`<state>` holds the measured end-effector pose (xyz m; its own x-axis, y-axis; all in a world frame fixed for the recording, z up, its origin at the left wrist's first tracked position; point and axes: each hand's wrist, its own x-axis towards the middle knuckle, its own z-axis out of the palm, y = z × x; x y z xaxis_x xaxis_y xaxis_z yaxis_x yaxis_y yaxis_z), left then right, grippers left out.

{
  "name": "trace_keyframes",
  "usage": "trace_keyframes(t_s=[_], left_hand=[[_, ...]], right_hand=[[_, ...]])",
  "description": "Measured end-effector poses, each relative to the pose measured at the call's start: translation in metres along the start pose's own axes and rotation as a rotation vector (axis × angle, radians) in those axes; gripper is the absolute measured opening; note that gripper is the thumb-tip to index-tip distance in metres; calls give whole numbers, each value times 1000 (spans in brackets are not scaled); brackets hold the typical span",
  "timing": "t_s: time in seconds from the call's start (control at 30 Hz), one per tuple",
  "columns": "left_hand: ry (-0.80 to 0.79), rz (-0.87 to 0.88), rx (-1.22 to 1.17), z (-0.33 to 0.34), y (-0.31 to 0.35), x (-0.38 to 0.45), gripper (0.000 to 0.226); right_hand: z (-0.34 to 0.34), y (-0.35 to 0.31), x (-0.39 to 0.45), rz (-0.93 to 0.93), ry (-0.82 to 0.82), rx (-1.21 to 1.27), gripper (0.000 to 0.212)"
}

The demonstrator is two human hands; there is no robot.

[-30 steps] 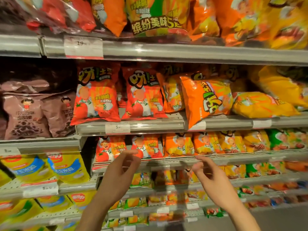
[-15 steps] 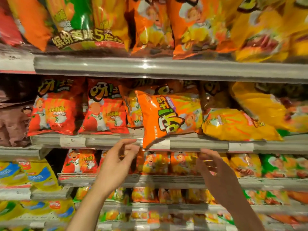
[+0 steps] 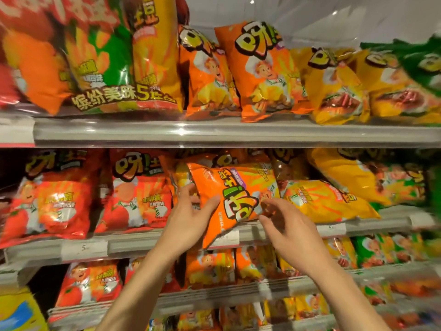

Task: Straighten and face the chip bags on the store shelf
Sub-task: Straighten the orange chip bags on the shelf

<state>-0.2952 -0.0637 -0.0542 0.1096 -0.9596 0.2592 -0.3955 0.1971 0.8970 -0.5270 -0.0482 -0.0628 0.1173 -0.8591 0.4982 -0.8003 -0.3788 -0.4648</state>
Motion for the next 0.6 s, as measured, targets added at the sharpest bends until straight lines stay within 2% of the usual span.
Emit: trace_keyframes(t_s=[0.13,0.33,0.47,0.6], left_hand=[[35,0,30,9,-3,7,91],[106,34,-73,20,7,3,69],[183,45,-145,0,13,3,65],[188,50,-154,-32,10,-2,66]], right_hand=[[-1,5,13,-55,9,-86,41],[-1,18,23,-54,21,-97,39],[-4,25,28,-25,0,-71,43],[-5,23,35,16,-20,-56,45]])
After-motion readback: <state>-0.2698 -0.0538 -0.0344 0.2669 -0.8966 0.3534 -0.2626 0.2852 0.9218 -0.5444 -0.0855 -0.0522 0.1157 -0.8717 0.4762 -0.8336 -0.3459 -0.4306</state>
